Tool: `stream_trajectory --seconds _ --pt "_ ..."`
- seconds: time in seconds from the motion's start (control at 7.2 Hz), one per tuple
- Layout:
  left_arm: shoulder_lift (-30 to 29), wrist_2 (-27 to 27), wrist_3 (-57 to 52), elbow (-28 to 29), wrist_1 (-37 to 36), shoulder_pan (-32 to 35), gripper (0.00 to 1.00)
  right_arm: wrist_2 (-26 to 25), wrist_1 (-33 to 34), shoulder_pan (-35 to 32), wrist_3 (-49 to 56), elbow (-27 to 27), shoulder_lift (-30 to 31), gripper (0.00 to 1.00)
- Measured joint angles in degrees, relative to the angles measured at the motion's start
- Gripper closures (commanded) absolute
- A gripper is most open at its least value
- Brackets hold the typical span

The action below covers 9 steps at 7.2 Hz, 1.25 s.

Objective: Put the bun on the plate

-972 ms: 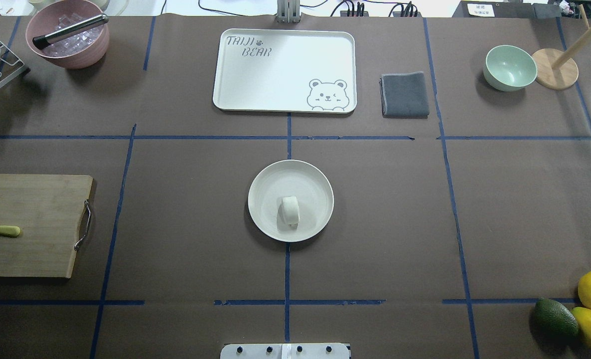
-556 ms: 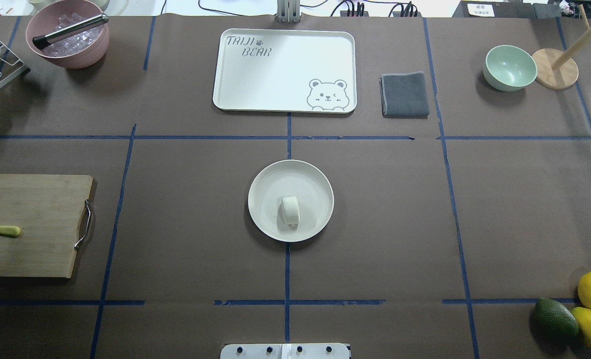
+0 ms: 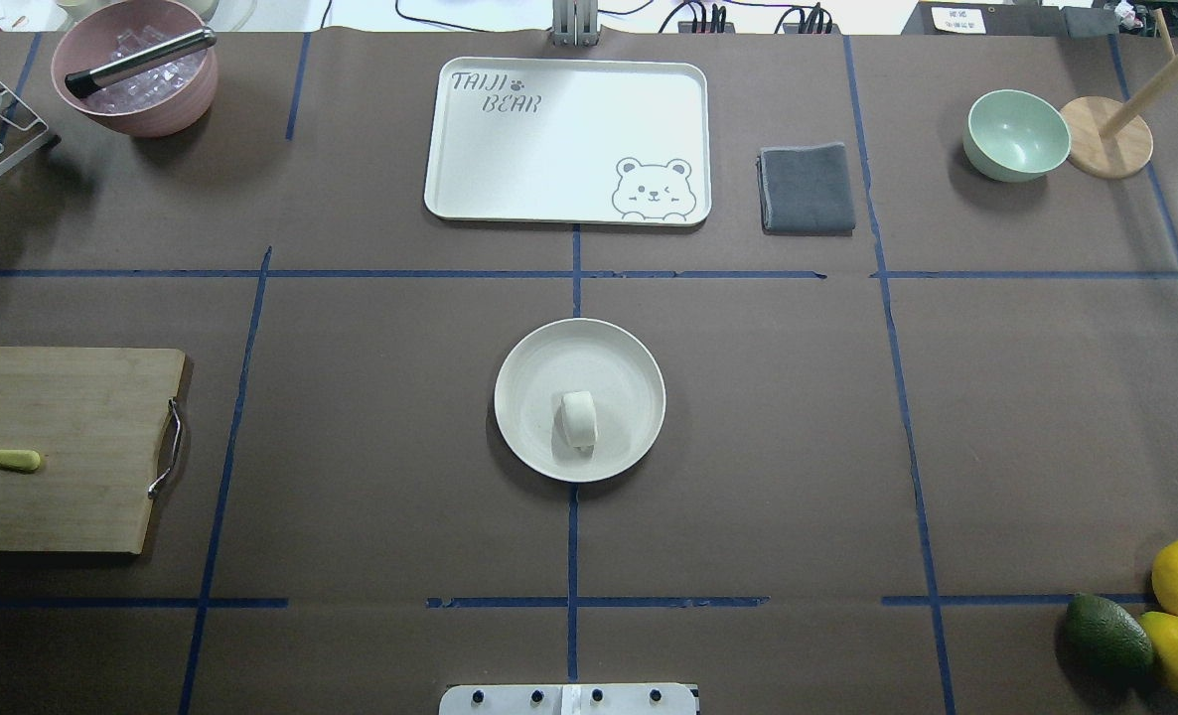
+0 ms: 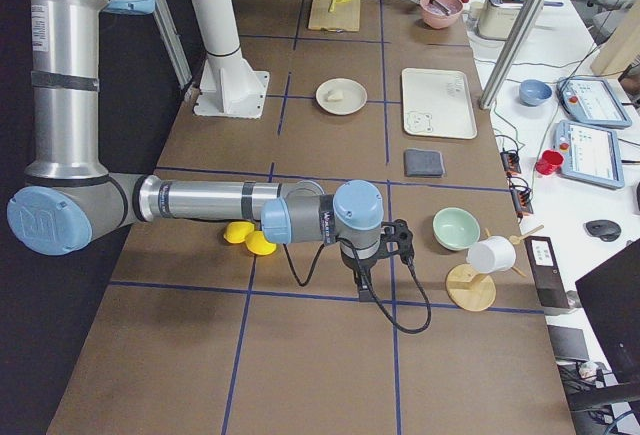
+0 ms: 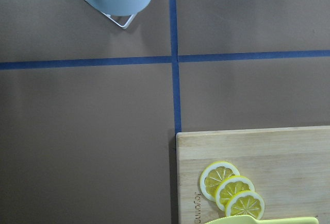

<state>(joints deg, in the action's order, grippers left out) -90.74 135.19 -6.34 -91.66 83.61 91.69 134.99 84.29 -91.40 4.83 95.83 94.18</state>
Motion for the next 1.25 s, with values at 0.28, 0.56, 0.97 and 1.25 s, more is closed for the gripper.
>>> stream_trajectory --seconds 0.28,0.56,0.97,1.25 --pt "1.82 -0.33 -0.07 0.03 1.47 0.69 0.0 0.01 0.0 0.0 0.0 0.05 0.03 0.0" --pt "2.75 -0.26 -0.08 0.02 2.61 1.14 0.0 0.06 0.07 0.0 0.0 0.05 0.09 0.0" --pt "2.93 -0.11 -0.08 -0.19 2.87 1.2 0.0 0.2 0.16 0.0 0.0 0.06 0.12 0.0" --pt "2.93 -0.1 -0.08 -0.35 2.88 1.21 0.0 1.49 0.17 0.0 0.0 0.03 0.28 0.0"
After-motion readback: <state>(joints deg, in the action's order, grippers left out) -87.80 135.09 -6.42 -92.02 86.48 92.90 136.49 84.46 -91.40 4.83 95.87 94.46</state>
